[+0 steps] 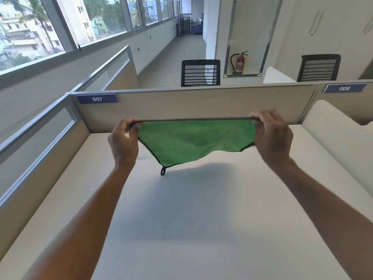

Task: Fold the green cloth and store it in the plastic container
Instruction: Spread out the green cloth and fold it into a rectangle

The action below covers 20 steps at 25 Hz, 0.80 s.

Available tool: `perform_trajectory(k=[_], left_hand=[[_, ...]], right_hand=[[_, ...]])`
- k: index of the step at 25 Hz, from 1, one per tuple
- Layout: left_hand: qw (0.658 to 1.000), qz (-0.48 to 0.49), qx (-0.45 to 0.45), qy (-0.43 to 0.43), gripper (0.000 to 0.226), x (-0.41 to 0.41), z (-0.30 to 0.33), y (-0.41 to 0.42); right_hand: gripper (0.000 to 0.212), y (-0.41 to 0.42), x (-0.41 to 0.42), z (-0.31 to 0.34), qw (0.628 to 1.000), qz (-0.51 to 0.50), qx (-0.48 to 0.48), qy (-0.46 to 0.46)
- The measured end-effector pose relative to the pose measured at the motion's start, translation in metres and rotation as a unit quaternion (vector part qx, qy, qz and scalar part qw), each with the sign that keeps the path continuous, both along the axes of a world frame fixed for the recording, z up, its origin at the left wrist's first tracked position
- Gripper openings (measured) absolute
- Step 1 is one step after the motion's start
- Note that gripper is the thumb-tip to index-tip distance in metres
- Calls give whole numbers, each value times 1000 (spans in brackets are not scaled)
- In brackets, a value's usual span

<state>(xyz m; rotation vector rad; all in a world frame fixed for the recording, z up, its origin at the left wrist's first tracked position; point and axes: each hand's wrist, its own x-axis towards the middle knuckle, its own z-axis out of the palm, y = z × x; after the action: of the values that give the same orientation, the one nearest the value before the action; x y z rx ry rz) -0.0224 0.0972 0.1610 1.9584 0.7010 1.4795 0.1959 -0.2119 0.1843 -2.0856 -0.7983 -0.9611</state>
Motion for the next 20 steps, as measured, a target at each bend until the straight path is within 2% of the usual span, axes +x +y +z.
perform_trajectory(k=[2,4,6,9,11,13,20], left_hand=[[996,-42,-79,13,9,-24,-36,-13],[987,-58,-141,50,18,-48,-78,-27],[977,-58,-181,99,25,-71,-118,-39],[957,-64,-220,180,25,-98,-162,-55],[948,-69,-231,206,23,-105,-177,-59],[945,-66,-231,220,23,-104,-180,-57],[943,-50,-197,264,14,-64,-165,-21]], right_hand=[[18,-20,-21,-44,998,28,-26,49],[18,-42,-34,-91,981,93,-92,143],[25,-64,-43,-128,932,158,-158,286],[29,-88,-51,-160,852,180,-181,457],[27,-96,-50,-170,834,180,-177,490],[27,-98,-46,-172,833,181,-176,492],[17,-60,-7,-159,872,122,-121,459]])
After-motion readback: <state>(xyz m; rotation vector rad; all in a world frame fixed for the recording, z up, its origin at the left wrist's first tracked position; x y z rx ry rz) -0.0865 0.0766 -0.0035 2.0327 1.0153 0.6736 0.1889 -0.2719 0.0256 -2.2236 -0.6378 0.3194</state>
